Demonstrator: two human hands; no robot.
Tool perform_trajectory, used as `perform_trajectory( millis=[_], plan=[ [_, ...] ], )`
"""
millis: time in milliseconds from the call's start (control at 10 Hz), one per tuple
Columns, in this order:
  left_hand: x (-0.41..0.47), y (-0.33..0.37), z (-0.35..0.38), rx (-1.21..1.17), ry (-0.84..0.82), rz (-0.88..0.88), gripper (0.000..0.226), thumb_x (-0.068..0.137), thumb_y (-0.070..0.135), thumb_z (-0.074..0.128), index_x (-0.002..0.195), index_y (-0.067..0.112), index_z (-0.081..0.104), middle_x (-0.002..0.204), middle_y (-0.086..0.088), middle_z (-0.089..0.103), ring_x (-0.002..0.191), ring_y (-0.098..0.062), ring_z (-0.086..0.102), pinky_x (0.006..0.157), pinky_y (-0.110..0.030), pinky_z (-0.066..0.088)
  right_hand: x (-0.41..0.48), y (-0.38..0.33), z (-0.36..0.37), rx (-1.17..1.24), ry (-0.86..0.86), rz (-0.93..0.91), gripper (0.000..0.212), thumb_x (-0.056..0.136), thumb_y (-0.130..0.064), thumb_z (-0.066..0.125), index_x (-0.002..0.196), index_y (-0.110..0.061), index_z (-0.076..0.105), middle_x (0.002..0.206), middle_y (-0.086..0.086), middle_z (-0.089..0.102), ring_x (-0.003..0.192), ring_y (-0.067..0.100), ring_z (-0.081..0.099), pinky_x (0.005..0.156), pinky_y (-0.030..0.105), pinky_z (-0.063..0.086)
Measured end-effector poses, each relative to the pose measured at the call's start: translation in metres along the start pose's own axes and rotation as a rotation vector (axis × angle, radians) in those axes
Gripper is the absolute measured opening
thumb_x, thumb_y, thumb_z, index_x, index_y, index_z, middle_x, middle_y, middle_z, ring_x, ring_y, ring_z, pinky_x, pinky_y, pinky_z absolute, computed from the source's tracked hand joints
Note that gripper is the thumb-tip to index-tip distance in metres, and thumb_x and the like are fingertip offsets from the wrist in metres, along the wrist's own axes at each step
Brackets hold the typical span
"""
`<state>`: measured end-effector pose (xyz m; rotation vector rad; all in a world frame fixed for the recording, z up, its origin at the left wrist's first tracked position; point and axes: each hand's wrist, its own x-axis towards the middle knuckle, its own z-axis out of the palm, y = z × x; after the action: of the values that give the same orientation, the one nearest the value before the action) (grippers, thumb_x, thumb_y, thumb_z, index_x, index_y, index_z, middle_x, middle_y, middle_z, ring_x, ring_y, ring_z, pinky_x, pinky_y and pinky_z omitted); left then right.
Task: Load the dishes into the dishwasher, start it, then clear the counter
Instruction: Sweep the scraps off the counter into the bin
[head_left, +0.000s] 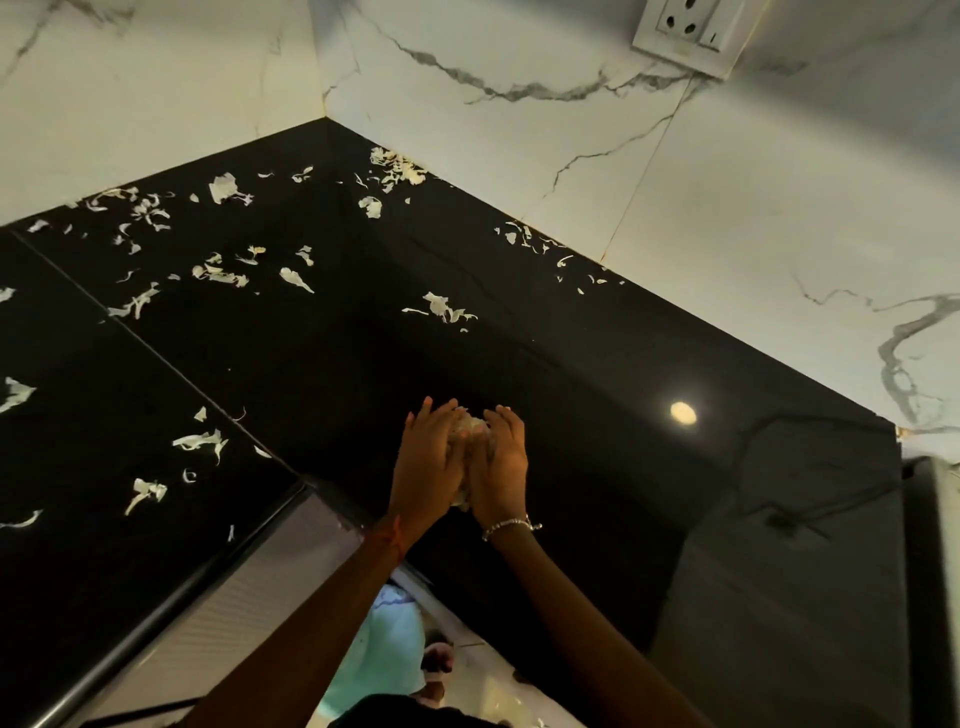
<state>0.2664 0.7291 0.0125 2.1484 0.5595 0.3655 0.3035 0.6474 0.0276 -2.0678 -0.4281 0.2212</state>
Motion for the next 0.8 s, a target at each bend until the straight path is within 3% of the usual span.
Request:
perform_trajectory(
  millis=[100, 200, 300, 400, 600, 700, 800],
  plan=[
    [-0.008, 0.015, 0.002, -0.246, 0.018, -0.062, 0.053, 0.089, 0.039, 0.039, 0.129, 0.003, 0.047, 0.137, -0.015, 0.046, 0.134, -0.027, 0.034, 0.112, -0.047, 0.025, 0.0, -0.008, 0.008, 0.206, 0.099, 0.08, 0.028, 0.096, -0.009, 0.041, 0.121, -0.001, 0.051, 0.132, 0.004, 0.042, 0.101, -0.005, 0.046, 0.082, -0.003, 0.036],
    [-0.006, 0.031, 0.01, -0.612, 0.049, -0.293, 0.032, 0.097, 0.016, 0.041, 0.125, 0.004, 0.049, 0.13, -0.016, 0.049, 0.124, -0.026, 0.045, 0.107, -0.037, 0.034, 0.004, -0.009, 0.017, 0.441, 0.156, 0.18, 0.02, 0.094, -0.007, 0.045, 0.11, -0.009, 0.056, 0.116, 0.001, 0.052, 0.099, 0.004, 0.053, 0.082, 0.012, 0.046],
    [0.001, 0.035, 0.015, -0.786, 0.141, -0.414, 0.019, 0.094, 0.012, 0.046, 0.103, 0.024, 0.058, 0.112, -0.005, 0.059, 0.112, -0.026, 0.055, 0.097, -0.041, 0.044, 0.009, -0.012, 0.015, 0.549, 0.14, 0.263, 0.018, 0.095, -0.006, 0.045, 0.105, -0.01, 0.059, 0.102, -0.006, 0.057, 0.09, 0.006, 0.058, 0.07, 0.01, 0.049],
    [0.003, 0.045, 0.01, -0.933, 0.169, -0.45, 0.02, 0.093, 0.011, 0.047, 0.107, 0.016, 0.06, 0.116, -0.01, 0.06, 0.108, -0.024, 0.058, 0.093, -0.041, 0.048, 0.012, -0.021, 0.004, 0.672, 0.033, 0.337, 0.03, 0.097, -0.003, 0.037, 0.122, 0.006, 0.05, 0.103, -0.002, 0.049, 0.074, -0.017, 0.056, 0.063, -0.003, 0.04],
    [-0.001, 0.062, -0.002, -1.18, 0.261, -0.547, 0.024, 0.091, 0.023, 0.051, 0.11, 0.013, 0.063, 0.115, -0.014, 0.062, 0.105, -0.029, 0.061, 0.092, -0.044, 0.049, 0.009, -0.039, -0.009, 1.022, -0.099, 0.411, 0.036, 0.1, -0.013, 0.034, 0.13, 0.005, 0.043, 0.092, -0.013, 0.051, 0.078, -0.006, 0.059, 0.068, 0.005, 0.046],
    [-0.012, 0.066, -0.01, -1.239, 0.307, -0.543, 0.03, 0.09, 0.025, 0.052, 0.115, 0.012, 0.062, 0.118, -0.014, 0.061, 0.107, -0.028, 0.061, 0.093, -0.045, 0.049, -0.009, -0.064, -0.02, 1.101, -0.054, 0.466, 0.026, 0.097, -0.007, 0.041, 0.117, 0.001, 0.055, 0.087, -0.009, 0.054, 0.072, -0.011, 0.061, 0.067, 0.007, 0.049],
    [-0.033, 0.067, -0.02, -1.221, 0.395, -0.515, 0.03, 0.091, 0.024, 0.051, 0.116, 0.012, 0.062, 0.118, -0.013, 0.062, 0.108, -0.027, 0.06, 0.095, -0.045, 0.048, -0.023, -0.063, -0.015, 1.112, -0.036, 0.608, 0.016, 0.089, -0.016, 0.056, 0.096, -0.006, 0.066, 0.092, 0.009, 0.065, 0.084, 0.017, 0.064, 0.077, 0.033, 0.055]
  ],
)
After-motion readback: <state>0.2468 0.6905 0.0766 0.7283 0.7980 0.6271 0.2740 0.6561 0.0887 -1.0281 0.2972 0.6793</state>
